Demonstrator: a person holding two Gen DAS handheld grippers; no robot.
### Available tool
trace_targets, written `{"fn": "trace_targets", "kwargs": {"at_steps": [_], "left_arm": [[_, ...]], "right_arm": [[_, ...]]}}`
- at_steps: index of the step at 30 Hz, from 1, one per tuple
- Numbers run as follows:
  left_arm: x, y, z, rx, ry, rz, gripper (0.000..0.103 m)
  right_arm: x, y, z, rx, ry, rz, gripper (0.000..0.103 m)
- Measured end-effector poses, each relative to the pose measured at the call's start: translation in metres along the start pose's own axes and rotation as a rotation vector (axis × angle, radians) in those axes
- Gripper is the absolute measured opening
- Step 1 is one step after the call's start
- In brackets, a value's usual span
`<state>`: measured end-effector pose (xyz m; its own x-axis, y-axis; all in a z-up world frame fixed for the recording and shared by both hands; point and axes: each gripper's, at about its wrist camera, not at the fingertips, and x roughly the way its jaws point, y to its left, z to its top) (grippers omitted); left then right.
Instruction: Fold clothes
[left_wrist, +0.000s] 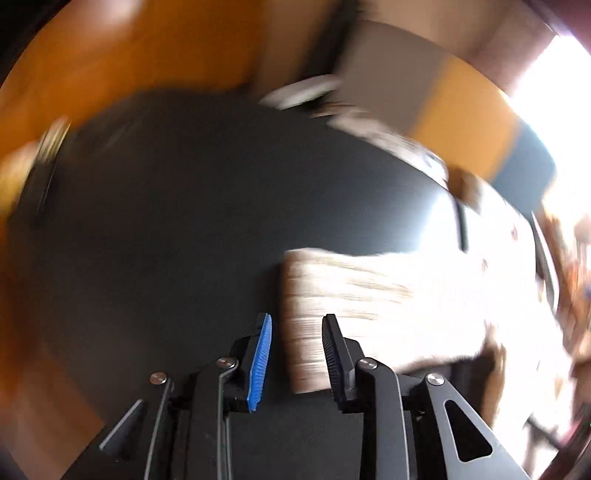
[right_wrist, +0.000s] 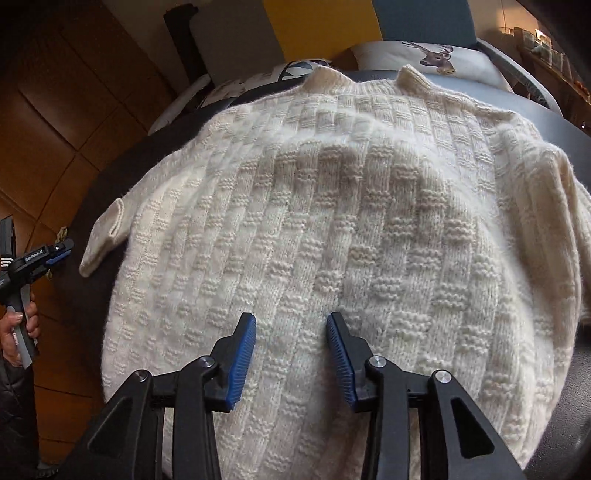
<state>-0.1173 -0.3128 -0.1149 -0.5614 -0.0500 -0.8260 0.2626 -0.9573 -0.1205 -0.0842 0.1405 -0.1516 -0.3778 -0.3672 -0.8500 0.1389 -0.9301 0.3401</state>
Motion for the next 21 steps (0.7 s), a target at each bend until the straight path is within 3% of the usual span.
{"fn": "trace_targets", "kwargs": {"at_steps": [4, 7, 9, 10, 11, 14, 16, 17, 21], "left_arm": [[0.025, -0.055, -0.009, 0.310, 0.006, 0.098, 0.043], [0.040, -0.061, -0.016, 0.398, 0.027, 0.151, 0.050], [0.044, -0.058, -0.012, 0.354, 0.018, 0.142, 0.056], [0.045, -0.053, -0.009, 0.307, 0.020, 0.114, 0.043], [0.046, -0.041, -0.004, 0.210, 0.037, 0.047, 0.013], [0.040, 0.007, 0.015, -0.124, 0.038, -0.122, 0.000], [0.031, 0.045, 0.021, -0.323, -0.003, -0.184, 0.000], [0.027, 0.056, 0.022, -0.358, -0.015, -0.185, 0.000], [0.009, 0.055, 0.024, -0.204, -0.027, -0.145, 0.002]], "right_arm": [[-0.002, -0.013, -0.003, 0.030, -0.005, 0.063, 0.041], [-0.004, -0.017, -0.005, 0.028, -0.020, 0.093, 0.041], [-0.005, -0.018, -0.006, 0.028, -0.030, 0.100, 0.041], [-0.004, -0.017, -0.007, 0.021, -0.037, 0.098, 0.041], [-0.004, -0.017, -0.008, 0.013, -0.044, 0.097, 0.041], [-0.003, -0.014, -0.009, -0.018, -0.055, 0.085, 0.041], [-0.002, -0.012, -0.007, -0.020, -0.044, 0.076, 0.041], [-0.002, -0.011, -0.006, -0.024, -0.037, 0.072, 0.041], [0.001, -0.008, -0.005, -0.046, -0.026, 0.054, 0.041]]}}
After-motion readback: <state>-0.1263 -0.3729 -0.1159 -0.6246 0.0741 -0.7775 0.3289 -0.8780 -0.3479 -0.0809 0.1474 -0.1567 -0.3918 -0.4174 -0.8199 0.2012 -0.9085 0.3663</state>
